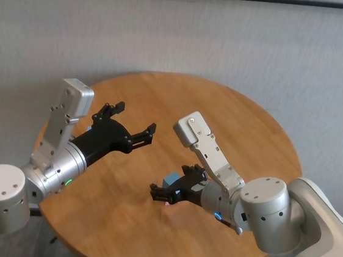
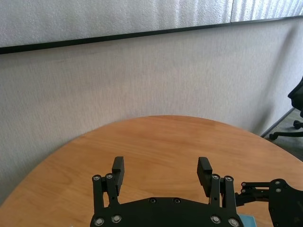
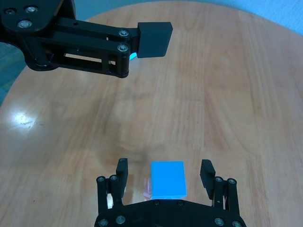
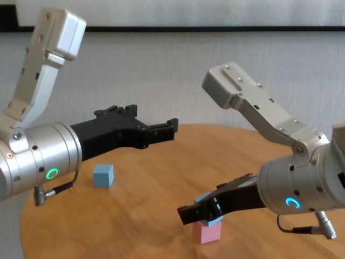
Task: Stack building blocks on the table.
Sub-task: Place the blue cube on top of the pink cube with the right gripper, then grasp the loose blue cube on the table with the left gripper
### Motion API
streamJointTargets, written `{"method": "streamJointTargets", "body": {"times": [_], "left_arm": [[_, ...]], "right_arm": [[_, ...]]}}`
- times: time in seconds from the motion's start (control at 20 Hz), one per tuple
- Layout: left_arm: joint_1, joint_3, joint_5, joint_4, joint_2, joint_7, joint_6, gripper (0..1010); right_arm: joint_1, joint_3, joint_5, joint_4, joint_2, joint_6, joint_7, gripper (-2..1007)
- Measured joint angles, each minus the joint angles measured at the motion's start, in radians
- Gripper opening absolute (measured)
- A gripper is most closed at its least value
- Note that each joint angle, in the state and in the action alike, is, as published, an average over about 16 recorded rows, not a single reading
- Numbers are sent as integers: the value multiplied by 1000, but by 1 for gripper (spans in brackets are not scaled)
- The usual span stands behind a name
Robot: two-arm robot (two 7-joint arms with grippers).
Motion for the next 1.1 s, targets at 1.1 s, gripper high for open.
{"method": "streamJointTargets", "body": {"times": [1.1], "left_arm": [[0,0,0,0,0,0,0,1000]], "right_arm": [[-138,111,-147,-69,95,-587,-101,1005]]}}
